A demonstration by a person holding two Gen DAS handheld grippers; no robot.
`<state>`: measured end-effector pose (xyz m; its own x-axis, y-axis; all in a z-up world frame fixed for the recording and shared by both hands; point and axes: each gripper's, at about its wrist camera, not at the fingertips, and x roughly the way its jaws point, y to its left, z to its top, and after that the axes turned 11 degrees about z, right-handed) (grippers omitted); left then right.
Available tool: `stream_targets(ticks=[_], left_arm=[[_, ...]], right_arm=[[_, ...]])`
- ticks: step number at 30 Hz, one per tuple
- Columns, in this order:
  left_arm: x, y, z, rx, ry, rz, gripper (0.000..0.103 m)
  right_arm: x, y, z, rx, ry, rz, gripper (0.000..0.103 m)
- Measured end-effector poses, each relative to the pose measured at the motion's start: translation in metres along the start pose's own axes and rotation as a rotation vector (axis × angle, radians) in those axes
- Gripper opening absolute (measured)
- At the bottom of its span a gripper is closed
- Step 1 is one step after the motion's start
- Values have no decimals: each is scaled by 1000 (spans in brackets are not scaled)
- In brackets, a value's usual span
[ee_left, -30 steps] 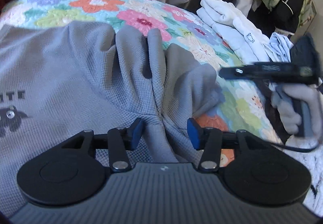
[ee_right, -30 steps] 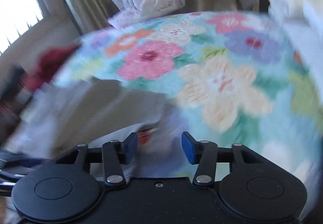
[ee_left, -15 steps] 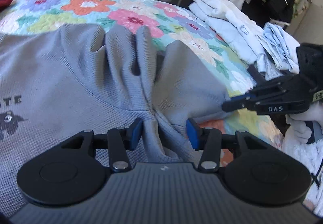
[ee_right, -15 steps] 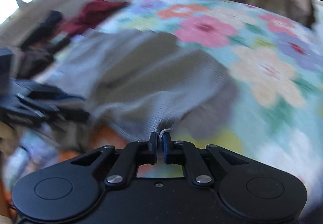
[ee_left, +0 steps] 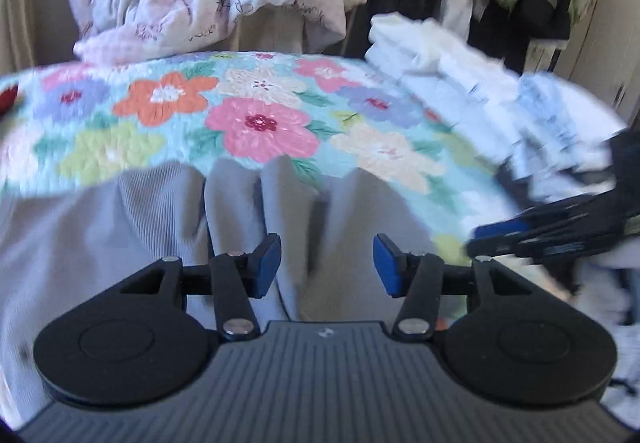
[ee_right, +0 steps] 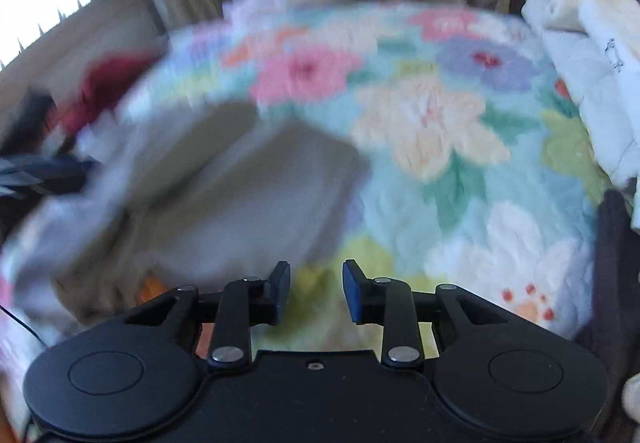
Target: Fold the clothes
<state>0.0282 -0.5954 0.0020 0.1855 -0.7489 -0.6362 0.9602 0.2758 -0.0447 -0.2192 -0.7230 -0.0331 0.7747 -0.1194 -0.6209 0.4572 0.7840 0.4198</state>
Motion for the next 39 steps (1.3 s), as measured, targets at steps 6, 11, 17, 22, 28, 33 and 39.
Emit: stream_targets(ticks=[6, 11, 17, 22, 28, 33, 39], left_arm=[[63, -5, 13, 45, 84, 63, 57], [59, -5, 0, 60, 42, -26, 3], [5, 7, -13, -52, -155, -154, 3], [12, -16, -25, 66, -115, -158, 8], [13, -45, -33, 165, -43, -124, 42], [-31, -30, -35, 82, -65, -95, 53], [-43, 16, -52, -100, -7, -10, 52]], right_arm=[[14, 4, 5, -47, -76, 90, 41], [24, 5, 15, -30, -95, 118, 42], [22, -6, 15, 69, -104, 114, 44], [23, -23, 20, 183, -134, 158, 46], [32, -33, 22, 287, -151, 254, 48], [30, -5, 28, 152, -185, 273, 48], [50, 64, 50, -268, -81, 282, 15]])
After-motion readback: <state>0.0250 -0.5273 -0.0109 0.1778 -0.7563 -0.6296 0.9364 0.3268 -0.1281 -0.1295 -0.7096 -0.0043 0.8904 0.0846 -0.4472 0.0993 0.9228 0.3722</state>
